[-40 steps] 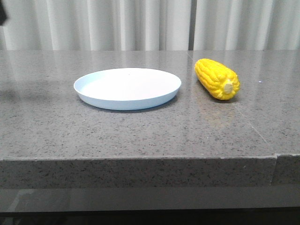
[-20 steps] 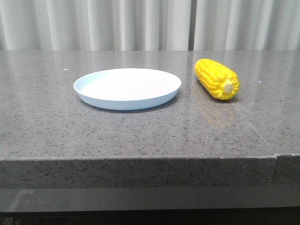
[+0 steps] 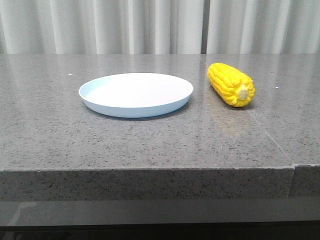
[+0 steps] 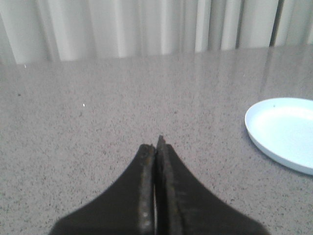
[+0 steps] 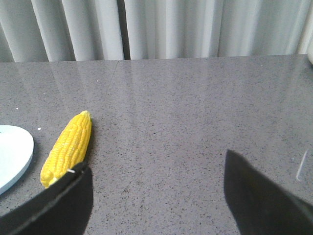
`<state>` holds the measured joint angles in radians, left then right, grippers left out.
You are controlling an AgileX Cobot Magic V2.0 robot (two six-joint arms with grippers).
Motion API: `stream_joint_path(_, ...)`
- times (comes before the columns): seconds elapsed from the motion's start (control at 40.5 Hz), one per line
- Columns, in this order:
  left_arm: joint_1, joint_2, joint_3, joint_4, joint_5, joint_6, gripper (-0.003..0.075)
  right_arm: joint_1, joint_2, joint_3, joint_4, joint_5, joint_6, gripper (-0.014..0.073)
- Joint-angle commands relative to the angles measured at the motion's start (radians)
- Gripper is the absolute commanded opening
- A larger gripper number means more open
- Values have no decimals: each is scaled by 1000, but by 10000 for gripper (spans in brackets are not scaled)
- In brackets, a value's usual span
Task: Place corn on plate with both arms
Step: 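Lift the left gripper away from the plate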
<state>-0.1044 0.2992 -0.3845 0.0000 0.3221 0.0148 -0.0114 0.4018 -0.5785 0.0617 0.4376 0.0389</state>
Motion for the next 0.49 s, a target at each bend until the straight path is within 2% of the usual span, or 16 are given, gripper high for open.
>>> stream_joint_path(0.0,-2,-25,-22,0,-92,7,-20,-3,13,-35,3,-75,-8,580)
stream_joint_path(0.296,-2,-30,-22,0,-85,7,-20,-3,16,-35,19,-111,-8,580)
stream_joint_path(0.469,-2,-30,-22,0,-85,7,-20,-3,163,-105,103,-97,-8,580)
